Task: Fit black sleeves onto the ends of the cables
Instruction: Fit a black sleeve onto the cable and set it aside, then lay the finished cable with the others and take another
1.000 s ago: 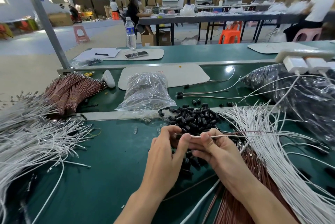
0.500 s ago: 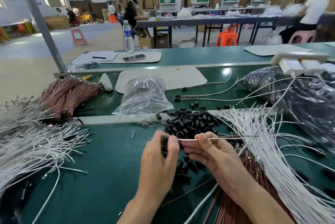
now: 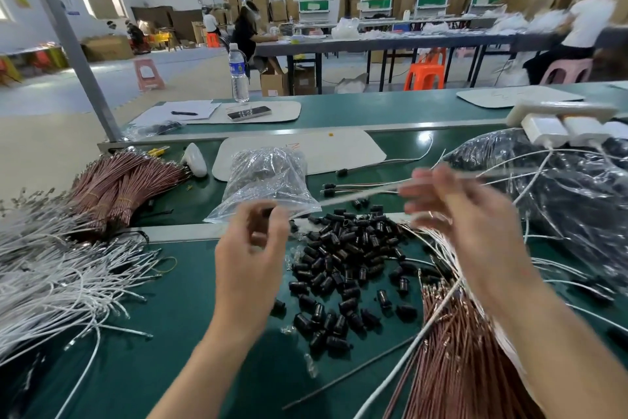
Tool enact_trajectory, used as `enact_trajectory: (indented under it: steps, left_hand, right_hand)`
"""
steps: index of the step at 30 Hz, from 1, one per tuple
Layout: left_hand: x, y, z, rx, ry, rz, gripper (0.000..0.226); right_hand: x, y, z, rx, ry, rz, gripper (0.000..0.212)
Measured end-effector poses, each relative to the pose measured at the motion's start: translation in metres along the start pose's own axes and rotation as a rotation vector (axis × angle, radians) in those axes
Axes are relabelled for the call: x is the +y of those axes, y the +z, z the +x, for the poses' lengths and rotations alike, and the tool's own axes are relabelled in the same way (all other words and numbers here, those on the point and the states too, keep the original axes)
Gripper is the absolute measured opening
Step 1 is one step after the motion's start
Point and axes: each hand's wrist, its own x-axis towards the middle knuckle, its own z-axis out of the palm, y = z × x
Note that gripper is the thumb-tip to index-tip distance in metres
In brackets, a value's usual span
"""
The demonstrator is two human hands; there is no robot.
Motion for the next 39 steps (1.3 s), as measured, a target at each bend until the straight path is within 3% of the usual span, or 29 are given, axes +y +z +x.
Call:
enact_trajectory:
  steps: [3,6,8,12,16,23,28,32,36,39]
  left_hand:
    - [0.013,0.034,0.054,-0.062,0.049,0.089,0.013]
    - [0.013,0.065,0.097,-0.312,-0.209,0.288,0.054]
    - [0.005,0.075,0.099,-0.497,-0.3,0.484,0.065]
    - [-0.004,0.072,0.068,-0.655,-0.158,0.586,0.05]
    - [-0.002,0.052,0.039,-0.808,-0.123,0.671,0.028]
    - [0.021,0.047,0.006,-0.999,-0.193,0.749,0.026]
    - [0.038,0.055,-0.021,-1.14,-0.093,0.795,0.029]
    - [0.047,0.053,-0.034,-1.311,-0.024,0.969,0.029]
    - [0.046,0.056,-0.05,-1.264,0.103,1.139,0.028]
    - [0.039,0.06,-0.059,-1.166,0.275,1.23,0.011]
  right_hand:
    - [-0.028,-0.015,0.065,-0.042,0.11,0.154,0.037]
    - [-0.018,-0.02,0.093,-0.093,0.377,0.057,0.058]
    - [0.006,-0.022,0.081,-0.074,0.458,-0.01,0.048]
    - [0.034,-0.038,0.049,0.0,0.311,-0.047,0.018]
    - [0.03,-0.054,0.028,0.036,0.211,-0.214,0.021]
    - [0.034,-0.039,-0.008,-0.054,0.026,-0.727,0.019]
    - [0.042,-0.035,-0.026,0.005,-0.024,-0.769,0.022]
    - [0.049,-0.044,-0.036,0.041,-0.007,-0.74,0.025]
    - [0.051,-0.046,-0.042,0.076,-0.023,-0.754,0.027]
    - [0.053,-0.04,-0.043,0.101,-0.017,-0.754,0.026]
